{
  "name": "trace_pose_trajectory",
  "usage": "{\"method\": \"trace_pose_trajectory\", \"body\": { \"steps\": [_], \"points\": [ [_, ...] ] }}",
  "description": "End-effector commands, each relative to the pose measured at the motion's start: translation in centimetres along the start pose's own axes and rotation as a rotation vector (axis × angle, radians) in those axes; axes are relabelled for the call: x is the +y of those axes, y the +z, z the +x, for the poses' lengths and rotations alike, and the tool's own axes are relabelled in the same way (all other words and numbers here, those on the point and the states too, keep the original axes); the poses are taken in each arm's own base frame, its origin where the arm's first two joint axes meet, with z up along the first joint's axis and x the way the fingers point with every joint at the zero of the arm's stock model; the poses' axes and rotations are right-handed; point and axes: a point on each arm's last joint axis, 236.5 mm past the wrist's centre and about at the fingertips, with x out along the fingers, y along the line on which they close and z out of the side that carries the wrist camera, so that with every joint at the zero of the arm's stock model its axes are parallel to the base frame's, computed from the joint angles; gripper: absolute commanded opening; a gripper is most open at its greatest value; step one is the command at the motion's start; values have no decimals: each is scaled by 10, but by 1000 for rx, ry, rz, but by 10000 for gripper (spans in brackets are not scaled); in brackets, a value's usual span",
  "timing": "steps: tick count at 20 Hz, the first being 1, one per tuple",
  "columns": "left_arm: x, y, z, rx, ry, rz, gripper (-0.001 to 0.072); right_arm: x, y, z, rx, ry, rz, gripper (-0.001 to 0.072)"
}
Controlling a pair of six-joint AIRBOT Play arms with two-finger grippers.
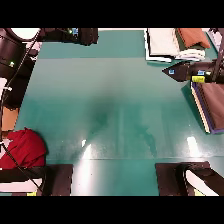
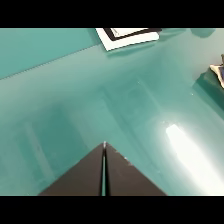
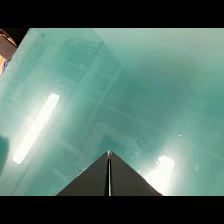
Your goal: Fold the shirts.
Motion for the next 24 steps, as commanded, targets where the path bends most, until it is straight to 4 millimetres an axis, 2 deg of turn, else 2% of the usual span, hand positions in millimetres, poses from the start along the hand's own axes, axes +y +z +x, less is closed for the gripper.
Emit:
{"method": "trace_pose_trajectory", "body": {
  "steps": [1,13,16,18,20,24],
  "points": [
    [0,2,0,-8,1,0,22,0,0,0,1,1,0,22],
    [0,3,0,-14,0,-1,22,0,-1,0,4,1,-1,23],
    [3,24,-4,-97,10,3,22,0,-1,0,4,1,-1,22],
    [16,0,-20,20,46,12,22,0,-1,0,4,1,-1,23],
    [43,-32,-49,177,132,27,21,0,-1,0,4,0,-2,23],
    [103,-92,-130,380,354,-3,21,0,-1,0,4,0,-2,23]
  ]
}}
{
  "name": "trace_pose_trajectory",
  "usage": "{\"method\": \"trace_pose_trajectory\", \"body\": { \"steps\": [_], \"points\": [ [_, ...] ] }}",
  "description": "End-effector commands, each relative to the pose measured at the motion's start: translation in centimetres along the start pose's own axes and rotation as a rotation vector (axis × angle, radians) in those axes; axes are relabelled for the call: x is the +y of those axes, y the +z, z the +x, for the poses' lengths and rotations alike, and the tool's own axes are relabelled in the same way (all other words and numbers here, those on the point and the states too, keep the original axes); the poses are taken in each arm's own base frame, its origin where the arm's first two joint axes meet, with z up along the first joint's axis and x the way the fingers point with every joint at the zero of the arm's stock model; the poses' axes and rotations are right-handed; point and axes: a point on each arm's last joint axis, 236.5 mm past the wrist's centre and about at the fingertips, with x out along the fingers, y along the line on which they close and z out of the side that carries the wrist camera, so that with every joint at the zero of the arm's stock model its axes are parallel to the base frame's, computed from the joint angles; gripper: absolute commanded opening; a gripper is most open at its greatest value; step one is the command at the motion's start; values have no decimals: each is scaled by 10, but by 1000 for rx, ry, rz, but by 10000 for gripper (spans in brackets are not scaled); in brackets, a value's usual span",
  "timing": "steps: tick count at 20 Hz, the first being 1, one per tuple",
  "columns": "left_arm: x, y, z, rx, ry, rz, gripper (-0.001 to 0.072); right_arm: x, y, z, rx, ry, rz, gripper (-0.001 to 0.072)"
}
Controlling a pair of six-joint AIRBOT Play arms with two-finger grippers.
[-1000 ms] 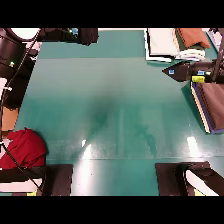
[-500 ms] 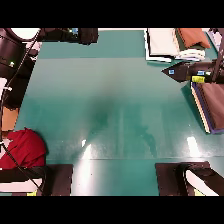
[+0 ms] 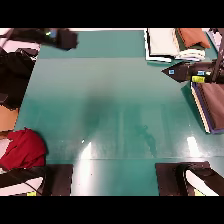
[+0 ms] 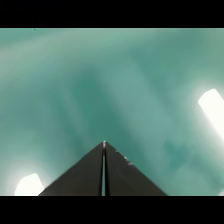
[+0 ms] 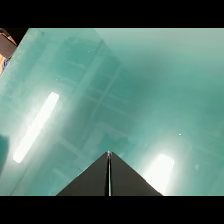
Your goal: Fold the shirts.
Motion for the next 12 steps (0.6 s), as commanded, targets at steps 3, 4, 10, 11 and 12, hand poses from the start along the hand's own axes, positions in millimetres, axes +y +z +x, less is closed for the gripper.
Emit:
{"method": "trace_pose_trajectory", "body": {
  "steps": [3,4,10,11,12],
  "points": [
    [90,-135,-66,273,303,-115,22,0,0,0,2,0,-1,22],
    [107,-168,-77,315,377,-168,22,0,0,0,1,0,-1,23],
    [150,-355,-106,682,598,-370,618,0,0,0,-1,-1,-1,22],
    [149,-379,-104,742,598,-393,618,0,1,0,-3,-1,-1,22],
    [149,-397,-101,781,598,-408,618,0,1,0,-2,-1,-1,23]
  ]
}}
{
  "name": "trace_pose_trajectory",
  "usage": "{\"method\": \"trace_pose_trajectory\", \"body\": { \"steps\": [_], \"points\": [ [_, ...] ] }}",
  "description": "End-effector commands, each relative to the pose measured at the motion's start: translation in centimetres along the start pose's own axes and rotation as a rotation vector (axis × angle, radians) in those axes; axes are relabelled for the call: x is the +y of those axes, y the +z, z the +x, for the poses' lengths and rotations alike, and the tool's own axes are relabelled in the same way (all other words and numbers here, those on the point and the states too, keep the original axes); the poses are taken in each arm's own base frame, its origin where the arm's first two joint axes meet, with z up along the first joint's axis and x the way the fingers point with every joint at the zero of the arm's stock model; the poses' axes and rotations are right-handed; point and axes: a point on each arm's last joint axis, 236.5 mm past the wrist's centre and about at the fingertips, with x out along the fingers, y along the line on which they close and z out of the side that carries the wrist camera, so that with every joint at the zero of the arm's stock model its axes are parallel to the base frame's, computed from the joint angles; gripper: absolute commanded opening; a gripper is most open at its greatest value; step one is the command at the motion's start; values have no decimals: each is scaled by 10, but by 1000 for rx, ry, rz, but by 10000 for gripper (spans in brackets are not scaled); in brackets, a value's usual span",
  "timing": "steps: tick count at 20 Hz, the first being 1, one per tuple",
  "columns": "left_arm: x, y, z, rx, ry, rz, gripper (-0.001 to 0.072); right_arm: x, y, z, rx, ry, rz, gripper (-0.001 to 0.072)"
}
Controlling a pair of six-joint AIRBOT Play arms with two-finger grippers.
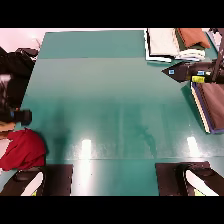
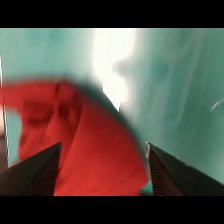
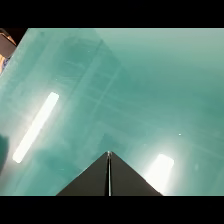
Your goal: Fold the shirts.
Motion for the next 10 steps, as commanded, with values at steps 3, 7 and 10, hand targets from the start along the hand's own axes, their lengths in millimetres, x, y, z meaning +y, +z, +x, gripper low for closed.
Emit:
{"method": "trace_pose_trajectory", "body": {
  "steps": [3,7,10],
  "points": [
    [18,-79,72,214,71,-48,618,0,0,0,-1,1,0,23],
    [22,-87,78,233,99,-60,605,1,0,0,0,2,0,22],
    [23,-86,74,235,102,-62,89,1,1,0,-2,3,1,22]
  ]
}}
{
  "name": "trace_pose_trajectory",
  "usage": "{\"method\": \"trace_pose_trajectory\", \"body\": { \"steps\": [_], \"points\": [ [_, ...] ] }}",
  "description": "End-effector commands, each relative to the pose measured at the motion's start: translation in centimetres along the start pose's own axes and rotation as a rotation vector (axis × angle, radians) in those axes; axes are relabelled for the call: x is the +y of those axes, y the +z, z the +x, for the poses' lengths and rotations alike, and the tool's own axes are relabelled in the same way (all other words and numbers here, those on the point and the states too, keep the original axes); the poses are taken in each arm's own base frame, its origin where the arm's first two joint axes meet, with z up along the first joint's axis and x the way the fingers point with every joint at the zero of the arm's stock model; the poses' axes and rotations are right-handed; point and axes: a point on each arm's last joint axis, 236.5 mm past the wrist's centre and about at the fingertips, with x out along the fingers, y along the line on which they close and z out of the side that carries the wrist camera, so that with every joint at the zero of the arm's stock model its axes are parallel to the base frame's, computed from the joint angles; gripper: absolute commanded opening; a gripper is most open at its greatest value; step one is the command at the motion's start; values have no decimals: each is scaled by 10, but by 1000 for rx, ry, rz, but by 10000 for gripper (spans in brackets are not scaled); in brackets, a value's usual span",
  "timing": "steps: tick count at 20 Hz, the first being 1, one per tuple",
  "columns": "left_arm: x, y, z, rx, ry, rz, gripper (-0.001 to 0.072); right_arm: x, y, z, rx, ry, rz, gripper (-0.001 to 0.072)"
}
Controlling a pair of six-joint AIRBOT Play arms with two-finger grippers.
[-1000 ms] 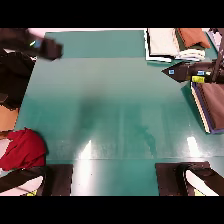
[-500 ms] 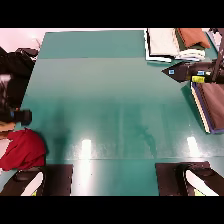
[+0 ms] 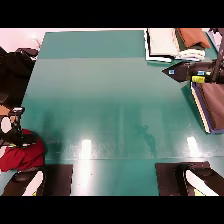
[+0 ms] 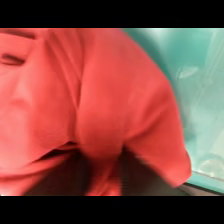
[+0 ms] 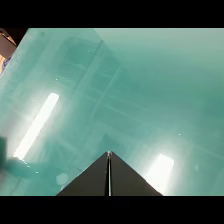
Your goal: Fold the shirts.
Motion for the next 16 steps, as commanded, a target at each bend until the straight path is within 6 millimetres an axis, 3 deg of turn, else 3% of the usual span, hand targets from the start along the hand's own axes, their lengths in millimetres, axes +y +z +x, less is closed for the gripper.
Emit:
{"method": "trace_pose_trajectory", "body": {
  "steps": [1,3,4,7,9,11,14,16],
  "points": [
    [4,3,-6,-9,9,-15,21,0,2,0,-7,1,1,22],
    [2,32,-43,-121,-32,-33,20,2,7,-1,-25,3,-1,22],
    [-2,54,-76,-221,-71,-35,20,6,13,-5,-39,4,-13,22],
    [-34,105,-205,-584,-220,65,19,28,49,-27,-126,7,-89,22],
    [-71,113,-289,-795,-371,165,18,43,79,-48,-215,-5,-148,22],
    [-109,107,-351,-917,-506,277,18,60,106,-69,-303,-10,-200,22],
    [-171,102,-404,-995,-626,453,18,78,137,-100,-412,-46,-278,21],
    [-226,104,-417,-1015,-657,606,19,77,149,-118,-449,-108,-309,21]
  ]
}}
